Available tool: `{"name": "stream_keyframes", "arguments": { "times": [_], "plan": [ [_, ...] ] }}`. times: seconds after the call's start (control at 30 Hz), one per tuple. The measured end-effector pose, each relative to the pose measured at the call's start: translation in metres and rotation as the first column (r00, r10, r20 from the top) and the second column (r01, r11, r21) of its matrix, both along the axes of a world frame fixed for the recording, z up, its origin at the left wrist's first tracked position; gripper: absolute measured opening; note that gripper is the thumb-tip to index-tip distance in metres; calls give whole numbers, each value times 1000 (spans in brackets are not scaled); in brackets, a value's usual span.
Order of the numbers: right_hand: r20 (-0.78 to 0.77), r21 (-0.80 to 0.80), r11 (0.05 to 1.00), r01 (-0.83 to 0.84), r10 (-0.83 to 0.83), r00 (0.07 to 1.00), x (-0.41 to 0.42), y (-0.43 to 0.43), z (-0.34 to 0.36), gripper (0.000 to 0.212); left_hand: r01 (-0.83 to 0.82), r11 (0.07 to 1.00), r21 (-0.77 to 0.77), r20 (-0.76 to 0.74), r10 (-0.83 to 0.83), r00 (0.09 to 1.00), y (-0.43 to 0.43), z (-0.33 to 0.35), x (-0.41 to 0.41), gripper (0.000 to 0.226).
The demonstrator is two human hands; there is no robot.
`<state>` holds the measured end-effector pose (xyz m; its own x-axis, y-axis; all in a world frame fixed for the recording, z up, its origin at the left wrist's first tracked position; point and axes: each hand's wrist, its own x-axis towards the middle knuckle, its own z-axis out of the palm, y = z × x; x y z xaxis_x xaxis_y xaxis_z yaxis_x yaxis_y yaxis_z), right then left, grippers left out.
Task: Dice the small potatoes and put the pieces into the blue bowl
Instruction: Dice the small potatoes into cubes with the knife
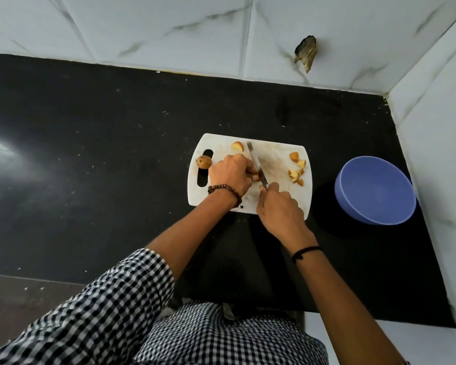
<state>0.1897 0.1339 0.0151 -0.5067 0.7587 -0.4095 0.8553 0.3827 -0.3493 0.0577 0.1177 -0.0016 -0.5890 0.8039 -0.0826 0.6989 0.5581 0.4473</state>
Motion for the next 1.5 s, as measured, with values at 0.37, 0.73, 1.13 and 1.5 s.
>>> {"name": "stream_keyframes", "arguments": {
  "times": [0.37,0.73,1.13,1.5],
  "plan": [
    [64,27,1000,7,-9,998,32,-31,4,26,-19,1000,1,15,19,1000,-1,2,0,8],
    [160,-145,989,20,3,987,78,-24,39,38,38,999,21,14,-38,999,-3,-3,4,18],
    [-201,-95,984,148,-165,966,39,1,30,33,-8,995,101,266,-19,964,-15,-13,-11,10],
    [-359,26,976,215,-192,913,-44,38,-5,33,37,995,97,260,-61,964,-21,-16,-22,17]
  ]
}}
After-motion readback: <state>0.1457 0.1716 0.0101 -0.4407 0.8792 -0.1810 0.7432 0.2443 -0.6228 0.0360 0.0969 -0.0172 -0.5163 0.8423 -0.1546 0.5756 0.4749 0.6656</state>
